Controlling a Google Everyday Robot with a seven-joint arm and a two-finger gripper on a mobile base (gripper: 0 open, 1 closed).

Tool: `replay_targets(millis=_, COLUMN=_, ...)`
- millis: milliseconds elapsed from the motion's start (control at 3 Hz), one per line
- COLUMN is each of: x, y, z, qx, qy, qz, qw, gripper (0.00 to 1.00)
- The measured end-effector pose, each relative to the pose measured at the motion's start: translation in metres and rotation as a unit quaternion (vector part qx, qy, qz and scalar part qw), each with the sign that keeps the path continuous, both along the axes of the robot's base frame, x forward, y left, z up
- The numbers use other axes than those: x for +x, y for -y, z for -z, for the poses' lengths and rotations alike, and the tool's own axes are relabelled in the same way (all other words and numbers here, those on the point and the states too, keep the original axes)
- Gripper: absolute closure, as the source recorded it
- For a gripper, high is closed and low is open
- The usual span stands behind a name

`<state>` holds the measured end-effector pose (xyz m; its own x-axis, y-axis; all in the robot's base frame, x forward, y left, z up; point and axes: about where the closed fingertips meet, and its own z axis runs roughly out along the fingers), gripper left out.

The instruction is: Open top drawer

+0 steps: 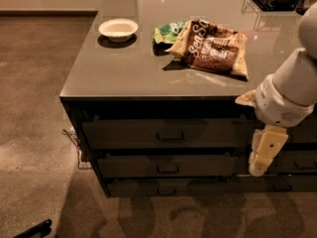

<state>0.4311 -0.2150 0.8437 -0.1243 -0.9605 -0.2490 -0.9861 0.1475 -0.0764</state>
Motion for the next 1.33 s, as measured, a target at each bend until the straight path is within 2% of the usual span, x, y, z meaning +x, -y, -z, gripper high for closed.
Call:
replay_targets(millis=333, x=0.005, y=-0.001, z=0.035, qx=0.001, qy=0.002, qz=-0.016, qw=0.9999, gripper=0.0)
replay_targets(millis=1000, x=0.029, y=-0.014, z=0.085, qx=0.034, qy=0.032, qz=-0.025, qw=0.9986, gripper=0.0)
replay_targets(millis=1333, x=0.029, y=-0.014, z=0.085, qx=0.034, qy=0.032, qz=-0.025, qw=0.9986, gripper=0.0)
